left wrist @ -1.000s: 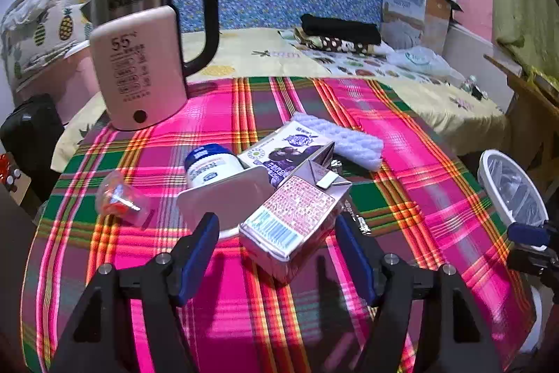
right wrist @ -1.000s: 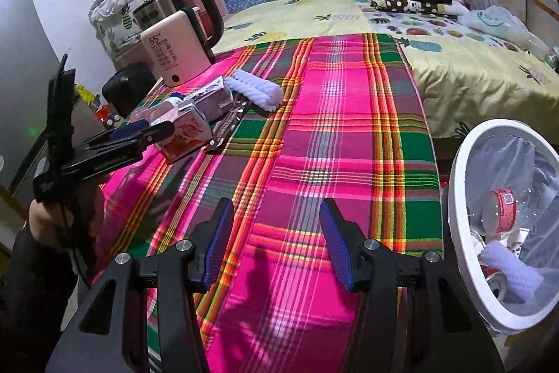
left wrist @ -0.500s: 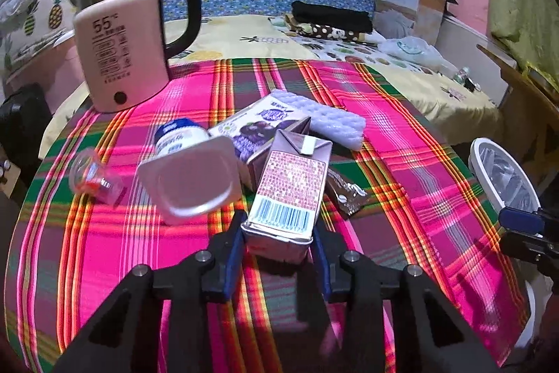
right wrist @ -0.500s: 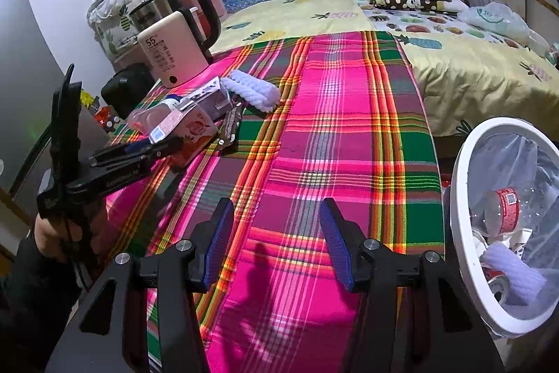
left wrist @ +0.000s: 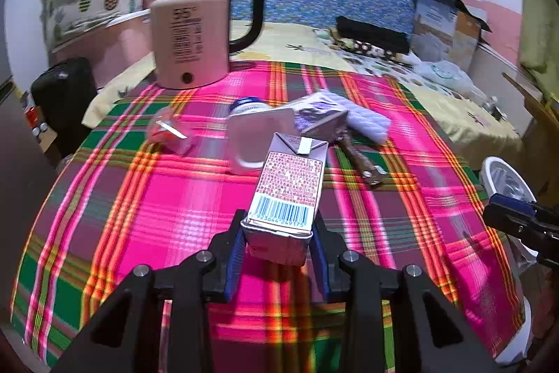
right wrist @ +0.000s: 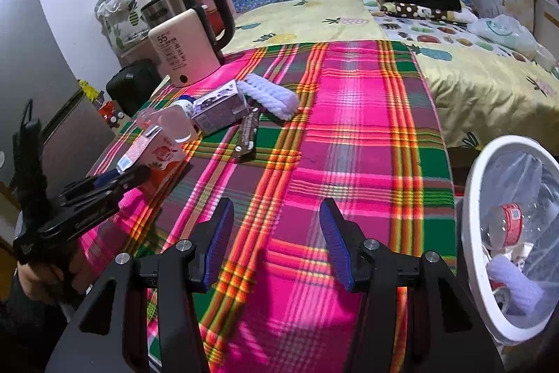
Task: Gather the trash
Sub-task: 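Grasp the pink juice carton with the left tool while the right tool grasps the brown snack wrapper, then carry the carton and wrapper over the white bin with both tools, then open both tools to drop the carton and wrapper into the bin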
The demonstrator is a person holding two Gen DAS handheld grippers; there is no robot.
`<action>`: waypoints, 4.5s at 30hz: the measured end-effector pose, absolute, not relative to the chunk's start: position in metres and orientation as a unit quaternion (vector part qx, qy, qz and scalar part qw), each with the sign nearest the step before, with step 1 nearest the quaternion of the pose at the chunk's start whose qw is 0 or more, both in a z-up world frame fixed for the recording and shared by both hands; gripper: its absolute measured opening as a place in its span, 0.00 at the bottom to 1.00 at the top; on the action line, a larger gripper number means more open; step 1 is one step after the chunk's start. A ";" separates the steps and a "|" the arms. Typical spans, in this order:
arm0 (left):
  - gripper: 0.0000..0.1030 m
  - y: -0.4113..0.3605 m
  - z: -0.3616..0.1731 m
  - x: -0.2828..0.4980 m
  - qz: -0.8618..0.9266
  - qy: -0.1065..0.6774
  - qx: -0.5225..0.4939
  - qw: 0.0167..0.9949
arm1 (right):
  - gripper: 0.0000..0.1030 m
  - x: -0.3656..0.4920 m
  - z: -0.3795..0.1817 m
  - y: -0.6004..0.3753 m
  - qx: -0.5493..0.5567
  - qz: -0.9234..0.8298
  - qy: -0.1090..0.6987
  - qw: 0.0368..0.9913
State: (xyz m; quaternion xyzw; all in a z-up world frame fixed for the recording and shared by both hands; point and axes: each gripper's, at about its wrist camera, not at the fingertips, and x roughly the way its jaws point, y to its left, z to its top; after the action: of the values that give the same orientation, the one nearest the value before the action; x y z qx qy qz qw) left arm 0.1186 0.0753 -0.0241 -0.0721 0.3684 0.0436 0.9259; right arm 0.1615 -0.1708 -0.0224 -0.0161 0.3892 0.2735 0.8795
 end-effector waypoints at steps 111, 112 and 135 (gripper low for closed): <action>0.34 -0.198 -0.002 0.154 -0.248 0.378 0.021 0.892 | 0.04 0.126 -0.026 -0.365 0.099 0.058 0.355 0.928; 0.34 -0.202 -0.003 0.156 -0.252 0.380 0.022 0.890 | 0.04 0.127 -0.026 -0.366 0.100 0.055 0.355 0.928; 0.54 -0.228 -0.010 0.179 -0.279 0.387 0.009 0.879 | 0.07 0.137 -0.031 -0.387 0.107 0.022 0.364 0.925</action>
State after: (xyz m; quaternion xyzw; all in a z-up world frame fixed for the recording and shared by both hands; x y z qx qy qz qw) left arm 0.1789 -0.2280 -0.0099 0.0092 0.3872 -0.2787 0.8788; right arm 0.1374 -0.3873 -0.0315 0.1073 0.3638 0.0219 0.9250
